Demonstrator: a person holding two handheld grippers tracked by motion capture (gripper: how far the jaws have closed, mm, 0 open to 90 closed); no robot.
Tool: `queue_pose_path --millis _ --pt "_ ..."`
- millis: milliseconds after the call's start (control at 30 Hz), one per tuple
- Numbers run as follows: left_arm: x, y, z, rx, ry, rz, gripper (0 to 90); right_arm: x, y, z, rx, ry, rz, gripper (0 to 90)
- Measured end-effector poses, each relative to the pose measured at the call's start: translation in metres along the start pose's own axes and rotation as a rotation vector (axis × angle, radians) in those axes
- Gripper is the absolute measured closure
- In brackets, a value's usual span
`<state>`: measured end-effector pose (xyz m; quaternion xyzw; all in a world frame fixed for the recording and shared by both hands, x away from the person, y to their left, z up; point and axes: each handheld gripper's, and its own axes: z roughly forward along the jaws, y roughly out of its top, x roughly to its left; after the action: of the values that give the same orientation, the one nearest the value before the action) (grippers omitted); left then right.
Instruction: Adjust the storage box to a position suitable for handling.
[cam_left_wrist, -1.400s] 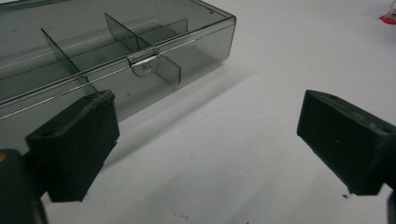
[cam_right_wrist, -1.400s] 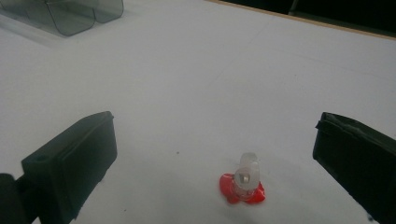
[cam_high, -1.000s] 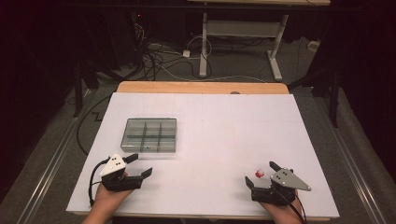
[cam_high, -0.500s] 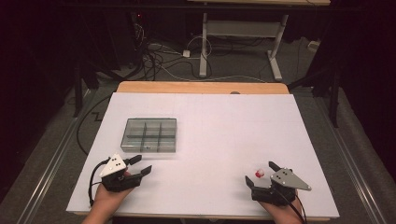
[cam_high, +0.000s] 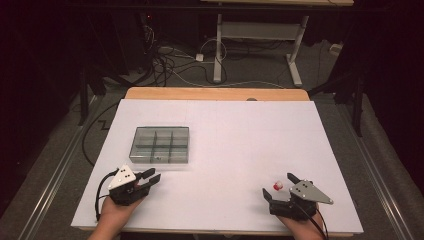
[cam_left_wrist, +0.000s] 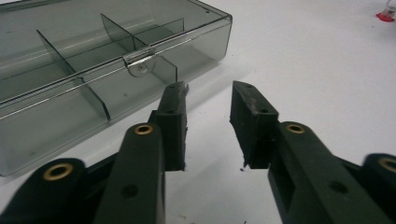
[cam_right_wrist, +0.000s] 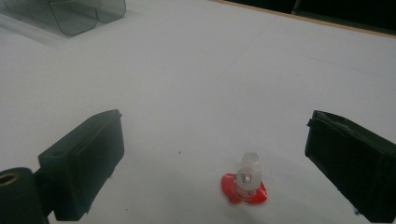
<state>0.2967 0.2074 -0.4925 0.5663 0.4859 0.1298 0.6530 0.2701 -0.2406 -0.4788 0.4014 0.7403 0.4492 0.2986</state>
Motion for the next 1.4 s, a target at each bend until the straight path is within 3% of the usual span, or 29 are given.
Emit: queue_pose_path --millis 467,800,1067,1400 --pt "0.0 0.001 -0.001 0.011 -0.018 -0.008 87.3 0.0 0.0 0.0 0.002 0.003 -0.002 5.2" --pt "0.002 0.002 0.002 0.034 -0.008 -0.025 88.0 0.0 0.0 0.0 0.001 0.005 0.001 5.1" --pt "0.002 0.006 0.0 0.019 -0.01 -0.063 88.0 0.0 0.0 -0.001 -0.003 0.003 -0.006 6.2" --pt "0.007 0.013 -0.008 0.02 0.006 -0.069 88.0 0.001 0.001 -0.001 -0.006 0.017 -0.015 5.4"
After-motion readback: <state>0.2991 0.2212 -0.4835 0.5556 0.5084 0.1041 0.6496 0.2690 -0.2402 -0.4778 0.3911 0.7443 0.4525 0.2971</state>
